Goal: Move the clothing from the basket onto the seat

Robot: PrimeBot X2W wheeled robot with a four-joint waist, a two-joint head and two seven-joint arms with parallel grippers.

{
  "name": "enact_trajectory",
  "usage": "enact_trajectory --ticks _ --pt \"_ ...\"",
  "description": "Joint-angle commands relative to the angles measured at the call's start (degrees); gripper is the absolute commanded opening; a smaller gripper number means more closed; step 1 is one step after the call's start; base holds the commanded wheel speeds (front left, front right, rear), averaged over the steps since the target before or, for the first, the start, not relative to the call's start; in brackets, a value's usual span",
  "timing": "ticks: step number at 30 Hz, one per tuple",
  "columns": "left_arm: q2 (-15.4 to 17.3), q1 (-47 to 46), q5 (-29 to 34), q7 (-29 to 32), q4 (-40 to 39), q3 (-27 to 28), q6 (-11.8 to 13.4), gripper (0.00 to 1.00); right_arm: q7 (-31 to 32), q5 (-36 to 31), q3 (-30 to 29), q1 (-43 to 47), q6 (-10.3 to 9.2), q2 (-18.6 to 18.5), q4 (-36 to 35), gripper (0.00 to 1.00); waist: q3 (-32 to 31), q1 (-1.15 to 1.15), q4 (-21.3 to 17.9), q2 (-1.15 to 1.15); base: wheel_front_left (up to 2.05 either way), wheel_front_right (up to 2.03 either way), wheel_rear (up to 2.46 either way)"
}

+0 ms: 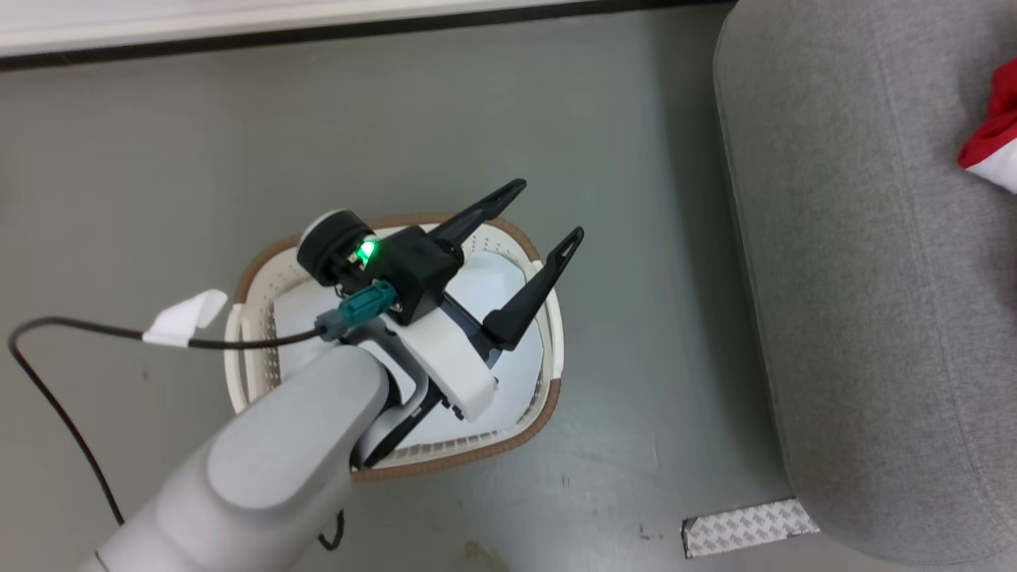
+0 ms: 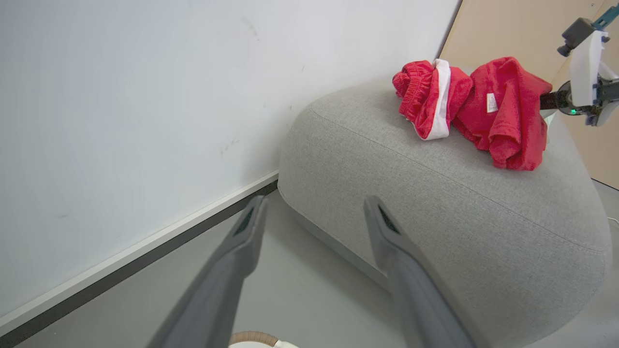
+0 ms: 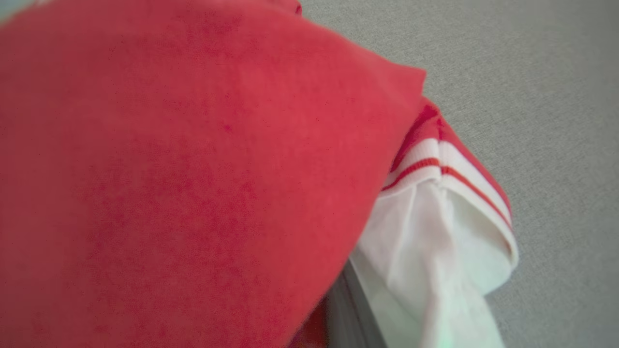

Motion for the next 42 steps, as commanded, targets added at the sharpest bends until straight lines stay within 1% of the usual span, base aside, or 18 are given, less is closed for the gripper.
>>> enact_trajectory --ticks 1,6,12,16,19,20,21,24,29,32,36,42 --pt "-0.46 1.2 -0.6 -0.58 0.7 0.09 0.0 1.0 0.23 0.63 0.73 0.03 -0.13 -0.8 0.64 1.0 -2.41 0.0 0.05 0.0 0.0 0.0 0.0" --pt "-1.07 3.5 -1.91 -1.95 2.94 0.14 0.15 1.0 1.41 0.79 3.16 2.16 -0.13 -0.87 0.86 1.0 -7.82 0.0 -0.42 0.0 0.0 0.0 0.0" --pt "-1.31 7.58 -4.02 -3.24 4.49 2.01 1.22 1.0 2.28 -0.58 6.75 4.74 -0.13 -2.32 -1.78 1.0 -14.7 0.0 -1.43 0.0 0.0 0.0 0.0" --pt "-0.99 10.48 -5.35 -3.77 4.63 3.92 2.02 1.0 0.39 -1.21 7.72 6.32 -0.13 -3.62 -6.07 1.0 -18.55 0.0 -1.52 0.0 0.0 0.0 0.0" --pt "-0.65 12.28 -6.23 -4.07 4.55 5.67 2.92 1.0 -1.74 -1.73 7.76 7.49 -0.13 -4.5 -10.94 1.0 -20.9 0.0 -0.97 0.0 0.0 0.0 0.0" --pt "-0.49 12.93 -6.49 -4.13 4.54 6.36 3.23 1.0 -2.6 -1.97 7.79 7.92 -0.13 -4.64 -12.67 1.0 -21.66 0.0 -0.76 0.0 0.0 0.0 0.0" --pt "-0.49 12.93 -6.49 -4.13 4.54 6.36 3.23 1.0 -2.6 -1.97 7.79 7.92 -0.13 -4.64 -12.67 1.0 -21.66 0.0 -0.76 0.0 0.0 0.0 0.0" --pt "0.12 14.85 -6.81 -4.07 4.22 8.59 4.18 1.0 -4.91 -2.81 7.58 9.47 -0.13 -4.49 -18.03 1.0 -23.76 0.0 -0.03 0.0 0.0 0.0 0.0" --pt "0.8 18.05 -6.79 -4.06 2.83 12.85 5.14 1.0 -7.88 -4.54 6.44 11.89 -0.14 -3.22 -24.73 1.0 -26.53 0.0 1.7 0.0 0.0 0.0 0.0" --pt "0.98 20.36 -6.68 -4.06 2.01 15.56 5.61 1.0 -10.55 -6.12 5.15 13.3 -0.13 -1.17 -27.47 1.0 -28.1 0.0 2.91 0.0 0.0 0.0 0.0" --pt "0.7 23.61 -6.23 -4.06 0.93 19.31 6.14 1.0 -14.28 -8.22 3.41 15.76 -0.13 2.56 -30.56 1.0 -30.13 0.0 4.96 0.0 0.0 0.0 0.0" --pt "-0.48 29.32 -5.17 -4.07 -1.78 26.23 8.21 1.0 -18.92 -12.97 2.43 20.81 -0.13 7.88 -34.61 1.0 -31.83 0.0 7.9 0.0 0.0 0.0 0.0"
